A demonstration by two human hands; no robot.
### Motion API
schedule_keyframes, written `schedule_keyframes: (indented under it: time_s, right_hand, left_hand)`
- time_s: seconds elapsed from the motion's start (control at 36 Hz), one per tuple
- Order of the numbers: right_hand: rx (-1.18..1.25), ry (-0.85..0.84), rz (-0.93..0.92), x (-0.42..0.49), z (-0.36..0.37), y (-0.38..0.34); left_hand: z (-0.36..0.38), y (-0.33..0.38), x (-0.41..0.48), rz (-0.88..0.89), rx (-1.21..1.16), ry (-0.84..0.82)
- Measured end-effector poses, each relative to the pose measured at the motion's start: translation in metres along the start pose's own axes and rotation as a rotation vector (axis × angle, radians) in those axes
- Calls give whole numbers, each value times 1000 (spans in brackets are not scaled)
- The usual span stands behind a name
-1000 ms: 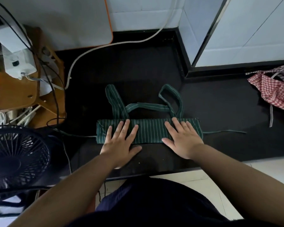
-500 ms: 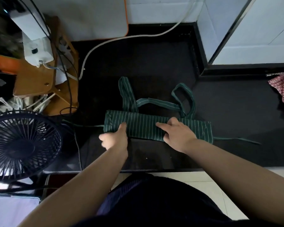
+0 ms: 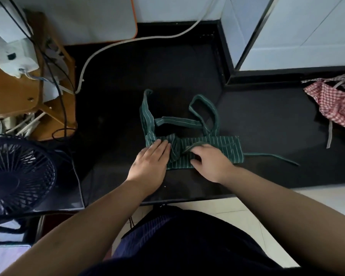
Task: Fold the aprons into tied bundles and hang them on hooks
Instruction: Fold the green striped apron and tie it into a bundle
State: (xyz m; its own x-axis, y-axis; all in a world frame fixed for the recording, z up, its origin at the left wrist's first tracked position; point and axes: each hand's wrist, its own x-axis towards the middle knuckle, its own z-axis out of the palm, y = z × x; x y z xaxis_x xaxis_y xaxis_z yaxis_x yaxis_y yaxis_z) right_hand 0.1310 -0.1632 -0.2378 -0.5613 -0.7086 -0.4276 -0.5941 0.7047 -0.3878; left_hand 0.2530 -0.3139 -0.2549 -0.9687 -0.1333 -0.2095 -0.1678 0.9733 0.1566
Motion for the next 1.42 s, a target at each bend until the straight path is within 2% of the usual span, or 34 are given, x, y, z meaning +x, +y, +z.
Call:
schedule_keyframes:
  time_s: [0.06, 0.11, 0.17, 0.22, 0.28, 0.31, 0.36, 0.47, 0.53, 0.58, 0.61, 0.64, 0.69, 0.75, 0.78, 0.83, 0.89, 0.94, 1.0, 1.06, 1.14, 1.25, 1.33, 1.42]
  right_hand:
    - [-29, 235, 196, -13, 6, 6]
    - [83, 451, 520, -27, 11, 7]
    - [393, 489, 849, -30, 13, 7]
    - [838, 460, 1063, -20, 14, 12]
    - [1257, 427, 1041, -8, 12, 19]
    - [1383, 392, 987, -3, 11, 22]
    - [1493, 347, 939, 0, 8, 26]
    - [1563, 318, 906, -2, 4, 29]
    - [1412, 384, 897, -6, 4, 22]
    - [1046, 529, 842, -12, 4, 15]
    - [848, 570, 732, -17, 2, 10]
    - [651, 562, 588, -21, 1, 6]
    - [247, 436, 326, -27, 4, 2]
    - [-37, 302, 179, -29, 7, 1]
    - [-85, 277, 156, -29, 8, 1]
    - [-90, 263, 185, -28, 6, 0]
    - [-148, 251, 199, -27, 5, 2]
    - [-263, 232, 154, -26, 3, 2]
    - [-329, 192, 116, -25, 3, -3]
    - [-387, 143, 92, -21, 4, -9]
    - [-477, 76, 6, -15, 3, -16]
    - [-387, 7, -88, -15, -8, -15]
    - [-177, 56, -160, -12, -7, -18]
    - [99, 64, -172, -6, -4, -25]
  left_hand:
    - [-2, 0, 0, -28, 57, -121]
    - [0, 2, -1, -45, 70, -136]
    - [-1, 3, -1, -48, 77, -164]
    - [-4, 3, 0, -41, 100, -195]
    - [-9, 5, 2, -34, 77, -228]
    - [-13, 7, 3, -33, 72, -249]
    - [-21, 11, 5, -47, 83, -260]
    - [-35, 27, 17, -71, 188, -150]
    - [-33, 34, 21, -122, 47, -103]
    - [-28, 39, 20, -163, -126, -68]
    - [-27, 41, 19, -155, -150, -54]
    - [-25, 43, 18, -134, -137, -46]
    - [-21, 47, 16, -93, -66, -34]
    - [-17, 50, 16, -87, -15, -37]
    - [-14, 51, 16, -98, -18, -28]
    - [-9, 47, 18, -137, -168, 46]
    - [-9, 40, 18, -246, -513, 151]
    - [-14, 35, 16, -368, -900, 173]
    - [-16, 34, 10, -415, -1138, 181]
    - [-13, 34, 4, -382, -1125, 200]
    - [-2, 34, 1, -281, -851, 288]
    - [2, 31, -2, -191, -681, 382]
    - [-4, 24, -4, -161, -737, 247]
    - [-18, 18, -2, -254, -963, 72]
